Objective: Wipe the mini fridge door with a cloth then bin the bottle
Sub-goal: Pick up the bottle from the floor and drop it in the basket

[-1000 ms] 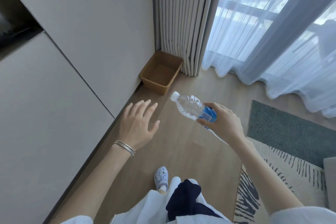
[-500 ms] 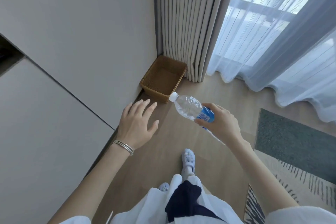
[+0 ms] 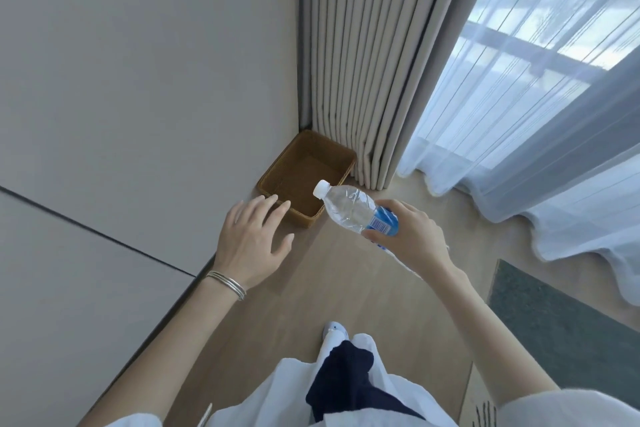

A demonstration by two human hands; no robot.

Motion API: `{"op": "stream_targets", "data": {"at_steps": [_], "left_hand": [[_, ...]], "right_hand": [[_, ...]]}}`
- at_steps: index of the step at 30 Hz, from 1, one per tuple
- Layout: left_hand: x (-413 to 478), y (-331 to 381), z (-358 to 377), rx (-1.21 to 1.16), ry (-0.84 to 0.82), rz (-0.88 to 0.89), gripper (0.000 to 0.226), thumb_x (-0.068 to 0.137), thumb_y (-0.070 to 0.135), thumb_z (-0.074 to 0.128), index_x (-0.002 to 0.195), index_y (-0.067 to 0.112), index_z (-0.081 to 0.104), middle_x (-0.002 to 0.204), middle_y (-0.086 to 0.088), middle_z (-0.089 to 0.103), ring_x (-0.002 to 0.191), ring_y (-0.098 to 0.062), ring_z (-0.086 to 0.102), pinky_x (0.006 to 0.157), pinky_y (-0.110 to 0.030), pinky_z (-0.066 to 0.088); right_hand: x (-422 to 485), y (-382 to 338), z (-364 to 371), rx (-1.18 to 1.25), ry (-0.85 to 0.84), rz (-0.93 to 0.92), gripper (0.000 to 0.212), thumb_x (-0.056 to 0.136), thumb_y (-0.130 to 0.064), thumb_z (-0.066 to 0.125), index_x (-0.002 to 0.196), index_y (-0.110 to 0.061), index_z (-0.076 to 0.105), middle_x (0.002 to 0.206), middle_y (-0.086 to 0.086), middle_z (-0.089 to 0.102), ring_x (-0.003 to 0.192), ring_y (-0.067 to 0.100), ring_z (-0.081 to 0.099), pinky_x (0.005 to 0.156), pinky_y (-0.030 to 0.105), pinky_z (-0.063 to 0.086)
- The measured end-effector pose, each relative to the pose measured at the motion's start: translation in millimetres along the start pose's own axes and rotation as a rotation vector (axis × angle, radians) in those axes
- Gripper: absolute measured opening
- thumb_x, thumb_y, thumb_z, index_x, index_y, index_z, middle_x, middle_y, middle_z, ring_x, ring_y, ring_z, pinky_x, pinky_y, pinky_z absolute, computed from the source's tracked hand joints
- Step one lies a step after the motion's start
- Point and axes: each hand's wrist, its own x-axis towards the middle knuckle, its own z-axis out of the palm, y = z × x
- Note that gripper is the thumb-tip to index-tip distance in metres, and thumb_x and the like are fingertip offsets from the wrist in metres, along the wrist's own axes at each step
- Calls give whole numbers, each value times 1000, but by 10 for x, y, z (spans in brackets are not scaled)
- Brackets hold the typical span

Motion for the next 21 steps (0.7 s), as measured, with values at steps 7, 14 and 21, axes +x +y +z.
{"op": "stream_targets", "data": {"at_steps": [7, 14, 21], "left_hand": [[682, 65, 118, -4, 9, -34, 55, 87, 45, 40, 127, 14, 62, 128, -11, 62, 117, -30, 58, 98, -51, 45], [1226, -200, 295, -8, -22, -62, 55, 86, 44, 42, 127, 14, 62, 126, -10, 63, 115, -30, 58, 99, -50, 44], [1972, -682, 398, -13, -73, -72, 54, 86, 44, 42, 125, 14, 63, 124, -9, 64, 113, -29, 59, 99, -50, 44]], "right_hand": [[801, 159, -172, -2, -4, -46, 51, 77, -55, 65, 122, -37, 50, 115, -14, 61, 96, 11, 57, 75, 35, 51], [1474, 153, -83, 6, -53, -32, 51, 77, -55, 65, 122, -38, 49, 115, -15, 60, 95, 11, 57, 74, 33, 50], [2329, -79, 10, 0, -78, -11, 54, 76, -57, 64, 124, -38, 48, 116, -14, 60, 97, 12, 57, 72, 31, 48]]}}
